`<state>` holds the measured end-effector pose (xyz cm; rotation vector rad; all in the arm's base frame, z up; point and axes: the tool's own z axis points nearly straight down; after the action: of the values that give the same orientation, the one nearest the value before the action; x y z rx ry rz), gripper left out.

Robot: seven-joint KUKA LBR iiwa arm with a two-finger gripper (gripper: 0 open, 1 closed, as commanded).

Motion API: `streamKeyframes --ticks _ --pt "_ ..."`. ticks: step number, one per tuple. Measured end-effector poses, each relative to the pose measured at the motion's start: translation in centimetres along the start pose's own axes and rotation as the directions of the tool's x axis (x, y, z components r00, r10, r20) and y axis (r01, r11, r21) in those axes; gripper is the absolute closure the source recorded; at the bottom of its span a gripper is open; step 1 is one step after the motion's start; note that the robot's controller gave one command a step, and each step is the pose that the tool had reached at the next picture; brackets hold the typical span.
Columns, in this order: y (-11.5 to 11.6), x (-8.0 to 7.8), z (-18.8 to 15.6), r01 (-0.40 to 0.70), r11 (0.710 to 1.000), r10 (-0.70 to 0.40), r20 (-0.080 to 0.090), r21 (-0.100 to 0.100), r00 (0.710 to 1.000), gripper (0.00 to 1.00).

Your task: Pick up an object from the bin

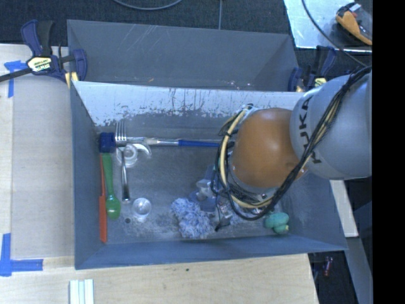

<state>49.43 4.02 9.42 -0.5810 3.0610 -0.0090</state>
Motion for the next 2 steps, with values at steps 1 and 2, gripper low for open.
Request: streamKeyframes --ticks 1,2 --pt "-0.2 -0.7 -10.4 -0.011 1.0 0.011 0.011 0.003 1.0 1.0" --pt "-0.3 1.2 -0.2 -0.026 1.0 0.026 -0.011 -0.004 1.0 1.0"
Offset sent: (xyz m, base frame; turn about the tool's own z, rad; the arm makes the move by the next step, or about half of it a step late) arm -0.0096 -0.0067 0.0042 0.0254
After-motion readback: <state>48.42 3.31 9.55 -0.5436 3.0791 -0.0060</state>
